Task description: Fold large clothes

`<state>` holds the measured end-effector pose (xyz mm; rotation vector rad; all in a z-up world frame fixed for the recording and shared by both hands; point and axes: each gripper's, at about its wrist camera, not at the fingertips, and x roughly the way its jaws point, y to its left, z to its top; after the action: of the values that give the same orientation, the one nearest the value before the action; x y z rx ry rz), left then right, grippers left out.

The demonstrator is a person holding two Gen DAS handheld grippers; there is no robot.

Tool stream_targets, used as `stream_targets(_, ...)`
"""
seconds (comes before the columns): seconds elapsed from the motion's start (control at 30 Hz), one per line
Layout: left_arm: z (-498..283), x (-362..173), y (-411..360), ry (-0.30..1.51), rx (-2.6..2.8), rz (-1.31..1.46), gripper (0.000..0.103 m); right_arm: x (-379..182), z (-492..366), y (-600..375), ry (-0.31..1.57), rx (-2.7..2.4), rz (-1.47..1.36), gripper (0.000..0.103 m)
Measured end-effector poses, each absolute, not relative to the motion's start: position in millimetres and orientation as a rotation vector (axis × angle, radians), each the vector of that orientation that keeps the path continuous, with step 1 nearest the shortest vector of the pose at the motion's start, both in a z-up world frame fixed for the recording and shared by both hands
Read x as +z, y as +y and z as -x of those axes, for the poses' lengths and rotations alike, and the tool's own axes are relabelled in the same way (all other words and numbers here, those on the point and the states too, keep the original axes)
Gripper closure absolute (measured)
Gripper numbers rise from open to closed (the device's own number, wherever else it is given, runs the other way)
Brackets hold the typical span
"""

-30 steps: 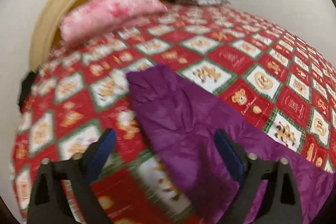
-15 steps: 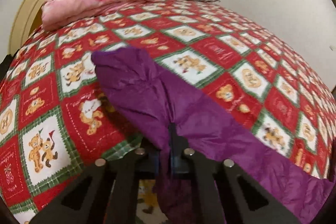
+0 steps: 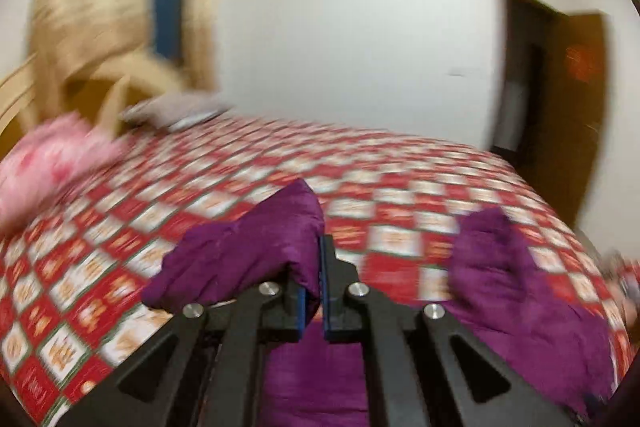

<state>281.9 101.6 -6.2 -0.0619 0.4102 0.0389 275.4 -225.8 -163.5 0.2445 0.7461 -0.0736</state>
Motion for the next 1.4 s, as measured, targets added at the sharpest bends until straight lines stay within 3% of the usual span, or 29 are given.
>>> stream_targets(0.2,-247,-9,-16,0.386,-0.257,-0.057,0.097,-163,-272,-235,0.719,-0.045,-0.314,0.016)
stream_targets(0.5,-222,-75,-119,0.479,-0.447,-0.197,0.093,-165,-266,-246,0.684,-0.010,-0.394,0.016)
stream_targets(0.57,-224,-86,-126,0.538,-0.495,-0.198,0.065,-165,-266,-249,0.675,0.000,-0.416,0.016)
stream_targets(0.6,-223,-94,-125,0.580,-0.519,-0.182,0.032,-165,-265,-250,0.670,0.004,-0.426,0.016)
stream_targets(0.63,-219,-97,-123,0.593,-0.519,-0.165,0.015,-165,-265,-252,0.665,0.008,-0.437,0.016)
stream_targets(0.7,-210,-99,-107,0.592,-0.505,-0.080,0.001,-165,-264,-252,0.661,0.011,-0.444,0.016)
stream_targets(1.1,-176,-79,-24,0.592,-0.382,-0.050,0.000,-150,-256,-260,0.698,-0.006,-0.461,0.016)
stream_targets(1.23,-182,-81,30,0.598,-0.244,-0.021,0.000,-101,-239,-224,0.592,0.045,-0.286,0.016)
stream_targets(1.4,-205,-73,83,0.608,-0.057,0.040,0.000,-76,-275,-153,0.606,0.153,-0.037,0.016)
